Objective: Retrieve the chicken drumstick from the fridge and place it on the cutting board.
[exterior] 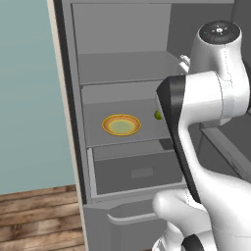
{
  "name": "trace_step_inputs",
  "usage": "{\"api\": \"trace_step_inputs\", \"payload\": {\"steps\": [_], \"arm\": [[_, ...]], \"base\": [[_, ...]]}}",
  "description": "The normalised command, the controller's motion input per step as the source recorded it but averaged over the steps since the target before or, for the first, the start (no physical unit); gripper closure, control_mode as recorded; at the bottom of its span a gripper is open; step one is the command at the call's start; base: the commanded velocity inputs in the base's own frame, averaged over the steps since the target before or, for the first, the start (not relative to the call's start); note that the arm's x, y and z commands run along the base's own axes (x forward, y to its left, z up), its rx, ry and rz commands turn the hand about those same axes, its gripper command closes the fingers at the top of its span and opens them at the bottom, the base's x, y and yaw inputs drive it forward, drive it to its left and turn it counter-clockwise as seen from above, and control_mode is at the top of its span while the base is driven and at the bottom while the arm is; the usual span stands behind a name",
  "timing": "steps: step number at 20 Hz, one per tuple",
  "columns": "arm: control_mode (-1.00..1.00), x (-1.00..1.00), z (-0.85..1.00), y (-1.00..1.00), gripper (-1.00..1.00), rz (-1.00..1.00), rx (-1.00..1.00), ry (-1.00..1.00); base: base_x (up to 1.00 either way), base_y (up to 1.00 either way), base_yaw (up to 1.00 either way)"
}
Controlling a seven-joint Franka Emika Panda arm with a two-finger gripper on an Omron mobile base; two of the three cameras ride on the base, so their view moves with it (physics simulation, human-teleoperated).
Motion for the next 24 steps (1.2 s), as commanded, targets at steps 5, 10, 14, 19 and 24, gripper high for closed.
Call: {"api": "trace_step_inputs", "payload": {"steps": [5,10,14,19,24], "arm": [[-1.00,-0.03,0.00,0.00,1.00,0.00,0.00,0.00],[-1.00,-0.40,-0.04,0.03,1.00,0.00,0.00,0.03],[1.00,-0.20,-0.07,0.03,1.00,0.00,0.00,0.03],[1.00,0.00,0.00,0.00,1.00,0.00,0.00,0.00],[1.00,0.00,0.00,0.00,1.00,0.00,0.00,0.00]], "base": [[0.00,0.00,0.00],[0.00,0.00,0.00],[-0.70,0.12,0.00],[-0.92,0.35,-0.03],[-0.79,0.48,-0.28]]}}
